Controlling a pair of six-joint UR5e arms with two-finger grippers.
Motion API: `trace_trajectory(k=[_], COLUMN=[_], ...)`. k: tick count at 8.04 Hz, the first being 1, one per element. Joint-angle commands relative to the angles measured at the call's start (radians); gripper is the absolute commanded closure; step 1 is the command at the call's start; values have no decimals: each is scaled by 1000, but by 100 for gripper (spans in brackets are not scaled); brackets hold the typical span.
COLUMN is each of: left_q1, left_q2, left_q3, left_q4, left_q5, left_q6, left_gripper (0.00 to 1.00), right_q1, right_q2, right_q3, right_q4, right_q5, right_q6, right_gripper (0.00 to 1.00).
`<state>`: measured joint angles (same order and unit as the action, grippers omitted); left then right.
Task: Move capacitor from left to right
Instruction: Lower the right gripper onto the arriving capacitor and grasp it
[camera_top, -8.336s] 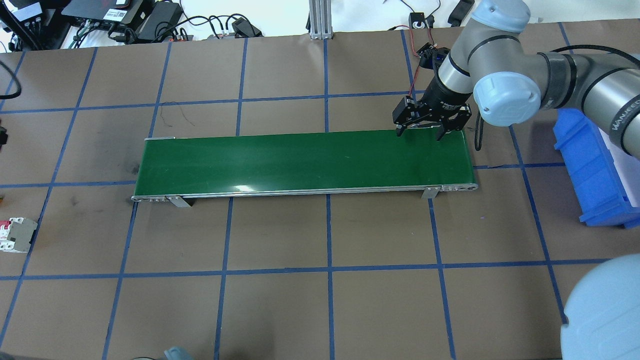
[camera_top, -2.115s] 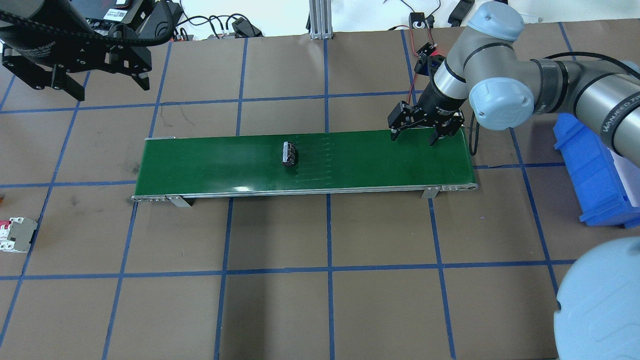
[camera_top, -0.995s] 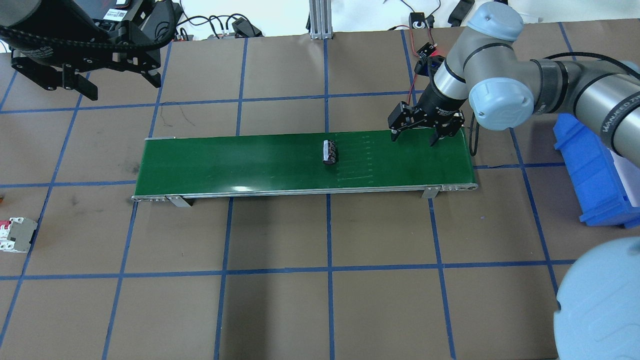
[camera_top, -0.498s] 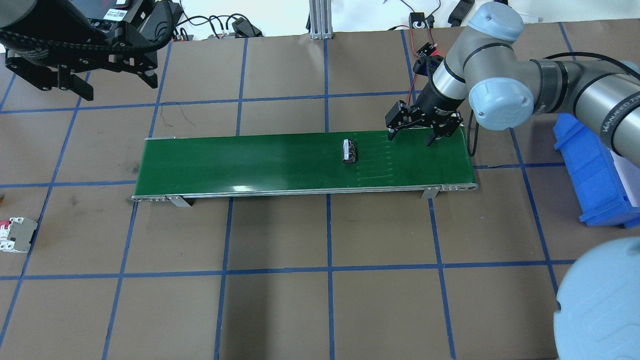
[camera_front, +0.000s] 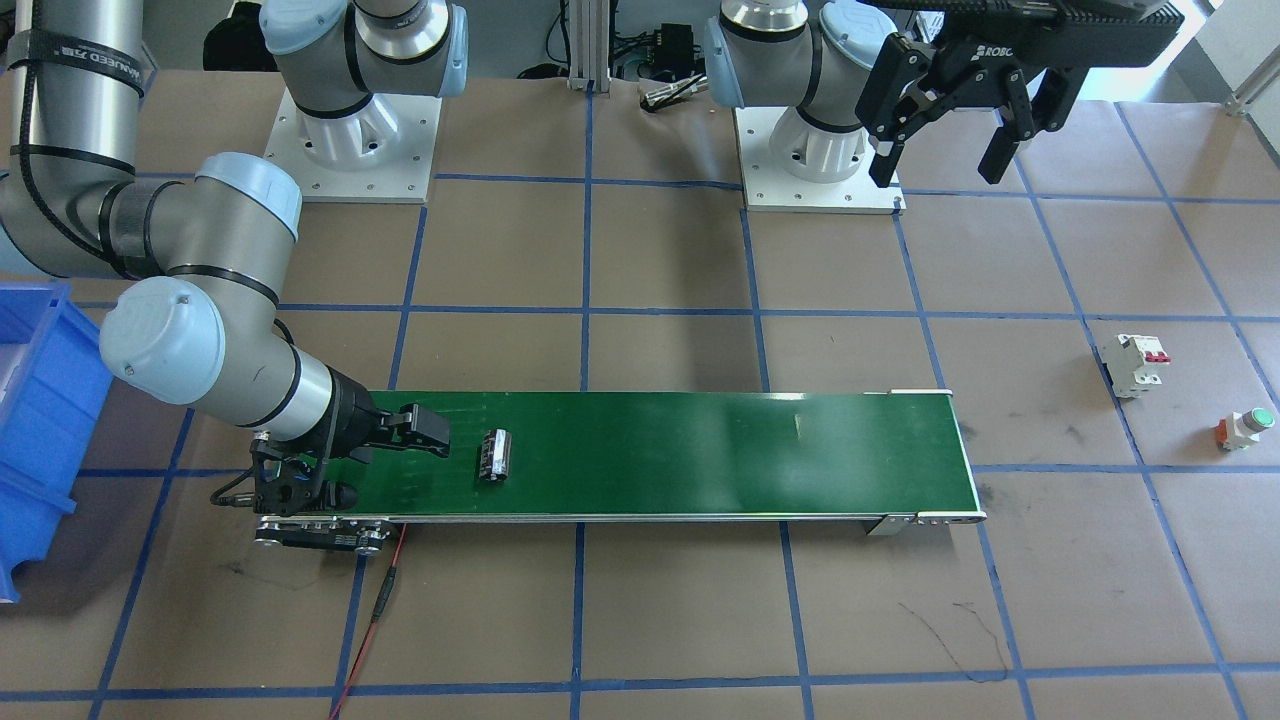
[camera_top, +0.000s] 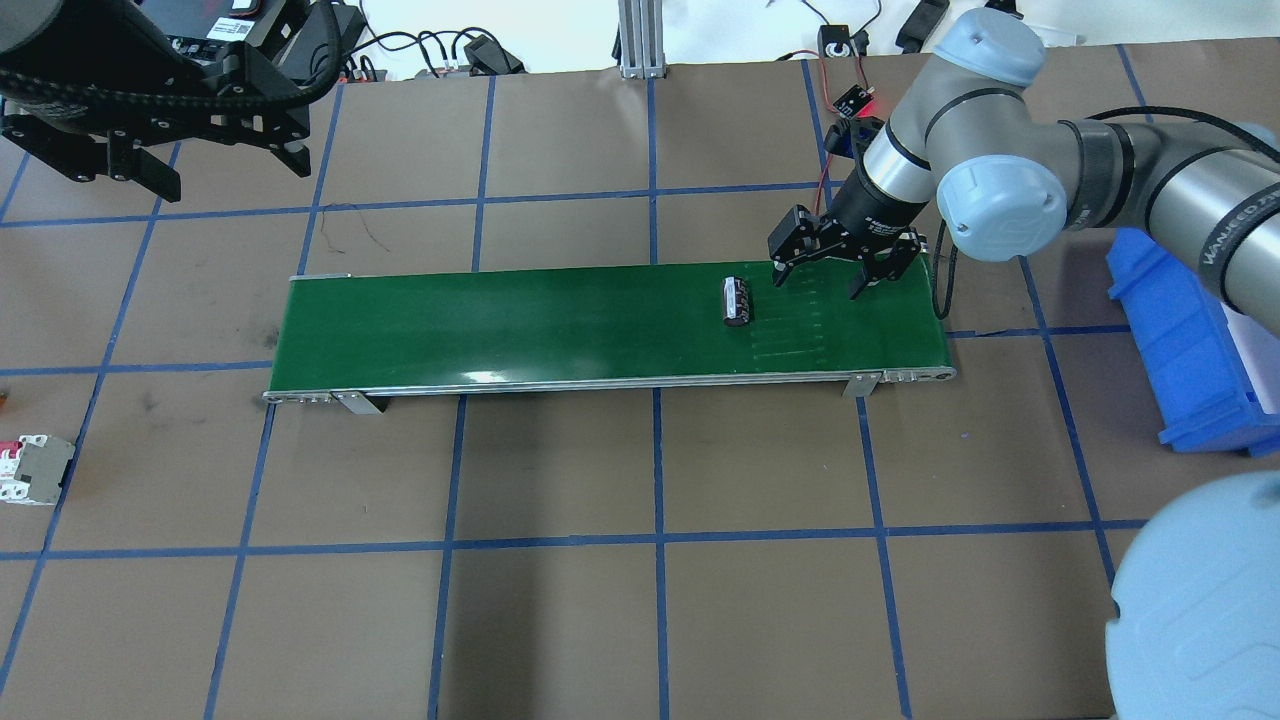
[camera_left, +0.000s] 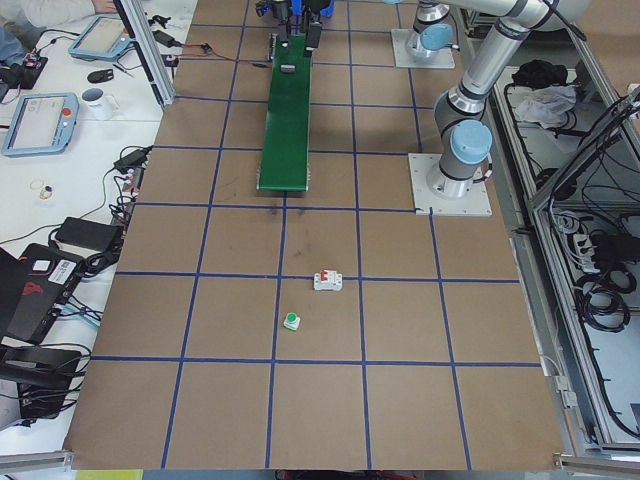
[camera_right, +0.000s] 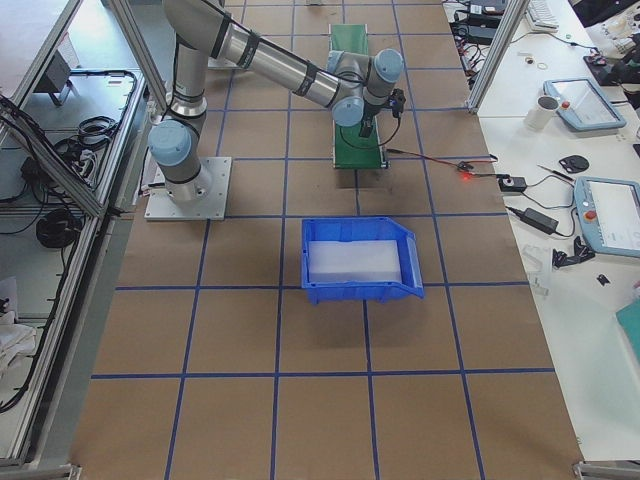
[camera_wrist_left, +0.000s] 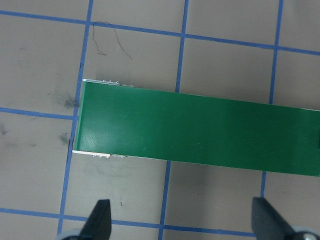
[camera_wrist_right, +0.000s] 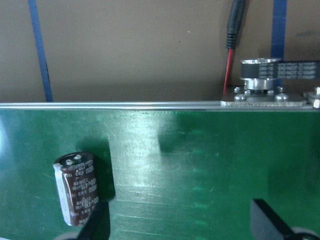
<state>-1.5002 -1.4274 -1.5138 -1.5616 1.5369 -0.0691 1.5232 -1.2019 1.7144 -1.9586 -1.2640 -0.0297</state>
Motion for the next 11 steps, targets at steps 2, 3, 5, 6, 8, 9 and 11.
trace_trajectory(k=[2, 3, 5, 6, 8, 9, 11], left_q1=[0, 0, 0, 0, 0, 0, 0], left_q2=[-1, -1, -1, -1, -1, -1, -1], left_q3=[0, 0, 0, 0, 0, 0, 0], left_q4=[2, 2, 5, 5, 3, 3, 3], left_q5=[-1, -1, -1, -1, -1, -1, 0], left_q6=[-3, -3, -3, -5, -3, -3, -5], left_gripper=[0, 0, 0, 0, 0, 0, 0], right_q1=[0, 0, 0, 0, -2, -2, -2], right_q2=[8, 8, 8, 10, 13, 7, -1], right_q3=[2, 2, 2, 2, 1, -1, -16], right_q4=[9, 10, 7, 6, 6, 6, 12], right_q5=[2, 2, 0, -8, -21, -93, -209], right_q6=[1, 2, 1, -10, -57, -64, -111], right_gripper=[0, 0, 0, 0, 99, 100, 100])
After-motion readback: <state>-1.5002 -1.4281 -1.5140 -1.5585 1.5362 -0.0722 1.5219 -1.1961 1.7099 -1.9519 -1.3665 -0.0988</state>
